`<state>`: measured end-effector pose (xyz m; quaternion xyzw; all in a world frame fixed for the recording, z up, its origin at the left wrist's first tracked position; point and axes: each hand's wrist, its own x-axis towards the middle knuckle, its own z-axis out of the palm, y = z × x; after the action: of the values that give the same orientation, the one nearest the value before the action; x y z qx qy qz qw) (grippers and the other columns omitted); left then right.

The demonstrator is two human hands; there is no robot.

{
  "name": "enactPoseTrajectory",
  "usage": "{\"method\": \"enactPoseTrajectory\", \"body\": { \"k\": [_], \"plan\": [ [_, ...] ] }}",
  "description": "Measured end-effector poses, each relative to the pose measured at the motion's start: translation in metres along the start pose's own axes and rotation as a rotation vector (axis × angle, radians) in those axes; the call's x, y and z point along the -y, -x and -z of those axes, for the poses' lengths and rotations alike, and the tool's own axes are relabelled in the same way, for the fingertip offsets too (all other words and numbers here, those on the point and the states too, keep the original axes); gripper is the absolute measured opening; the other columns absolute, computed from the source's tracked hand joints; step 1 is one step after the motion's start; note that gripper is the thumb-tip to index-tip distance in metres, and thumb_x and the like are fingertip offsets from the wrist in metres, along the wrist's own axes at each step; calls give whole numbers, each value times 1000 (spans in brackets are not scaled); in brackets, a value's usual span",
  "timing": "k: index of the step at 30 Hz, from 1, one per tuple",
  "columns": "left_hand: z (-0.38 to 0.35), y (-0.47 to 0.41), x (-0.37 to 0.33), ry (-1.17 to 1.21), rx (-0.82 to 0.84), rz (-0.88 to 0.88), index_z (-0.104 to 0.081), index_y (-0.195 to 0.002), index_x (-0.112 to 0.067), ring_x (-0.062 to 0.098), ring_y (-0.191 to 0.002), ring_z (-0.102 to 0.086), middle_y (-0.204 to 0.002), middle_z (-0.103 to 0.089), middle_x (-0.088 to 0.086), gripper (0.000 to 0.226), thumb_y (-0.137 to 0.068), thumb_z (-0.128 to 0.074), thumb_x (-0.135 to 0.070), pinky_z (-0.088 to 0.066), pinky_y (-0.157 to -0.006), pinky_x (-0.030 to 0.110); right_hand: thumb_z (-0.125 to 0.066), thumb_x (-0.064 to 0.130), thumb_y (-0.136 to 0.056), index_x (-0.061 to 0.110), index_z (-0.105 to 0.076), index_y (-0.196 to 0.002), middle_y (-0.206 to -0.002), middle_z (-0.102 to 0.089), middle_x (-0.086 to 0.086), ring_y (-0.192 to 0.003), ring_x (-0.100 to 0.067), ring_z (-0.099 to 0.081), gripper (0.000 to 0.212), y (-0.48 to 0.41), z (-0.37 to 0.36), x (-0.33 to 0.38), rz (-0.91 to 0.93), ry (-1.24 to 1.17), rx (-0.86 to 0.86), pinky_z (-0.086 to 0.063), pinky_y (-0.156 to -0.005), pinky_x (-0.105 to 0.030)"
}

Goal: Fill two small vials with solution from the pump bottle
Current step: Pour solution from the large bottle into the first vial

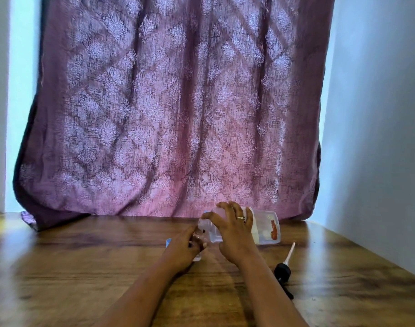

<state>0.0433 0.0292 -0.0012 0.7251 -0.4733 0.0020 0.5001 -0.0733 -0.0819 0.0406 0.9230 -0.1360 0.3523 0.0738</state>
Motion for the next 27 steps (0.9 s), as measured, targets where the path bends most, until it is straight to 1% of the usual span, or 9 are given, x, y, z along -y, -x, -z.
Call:
{"method": "enactPoseTrajectory", "body": {
  "k": [2,6,10,12,17,22,27],
  "plan": [
    [1,0,-1,-7,3,0,-44,-102,-55,-10,-83,-57,-89,-59,-28,42,-87,-63,-21,-43,-65,10,-58,-6,-67,49,-32,-123,-146,-20,2,-141,-24,-2,84,0,0,0,-1,4,1,12,-110,-52],
    [0,1,-1,-5,2,11,-43,-98,-58,-7,-83,-58,-89,-60,-26,43,-87,-62,-21,-44,-63,11,-58,-7,-67,49,-33,-124,-146,-21,2,-141,-24,-3,84,0,0,0,-4,8,-4,11,-110,-53],
    [1,1,-1,-19,-6,0,-43,-97,-58,-14,-79,-58,-86,-60,-27,42,-87,-62,-22,-44,-58,6,-57,-8,-66,49,-33,-124,-146,-21,2,-141,-25,-3,84,-1,0,0,-3,21,-1,11,-109,-53],
    [1,1,-1,-21,-6,-7,-43,-98,-58,-17,-80,-57,-86,-60,-28,44,-87,-61,-19,-44,-59,4,-58,-6,-68,49,-33,-125,-146,-21,2,-141,-24,-3,83,-1,0,0,-4,22,3,10,-110,-54],
    [0,1,0,-29,-4,-20,-46,-109,-50,-16,-82,-57,-90,-60,-27,42,-88,-60,-17,-43,-62,3,-60,-2,-70,50,-31,-125,-147,-20,3,-141,-24,-2,82,0,0,0,-4,22,8,8,-110,-54],
    [1,1,-1,-26,-13,-38,-46,-100,-54,-12,-86,-58,-92,-63,-23,36,-86,-65,-26,-43,-67,6,-61,-2,-70,51,-32,-125,-146,-20,3,-141,-24,-2,82,0,-1,0,-9,12,5,9,-110,-54],
    [1,1,-3,-17,-12,-43,-48,-98,-54,-14,-87,-57,-92,-64,-23,35,-86,-65,-25,-44,-66,4,-61,0,-71,51,-32,-126,-146,-19,4,-140,-23,-2,81,0,-1,0,-12,12,10,9,-110,-55]
  ]
}}
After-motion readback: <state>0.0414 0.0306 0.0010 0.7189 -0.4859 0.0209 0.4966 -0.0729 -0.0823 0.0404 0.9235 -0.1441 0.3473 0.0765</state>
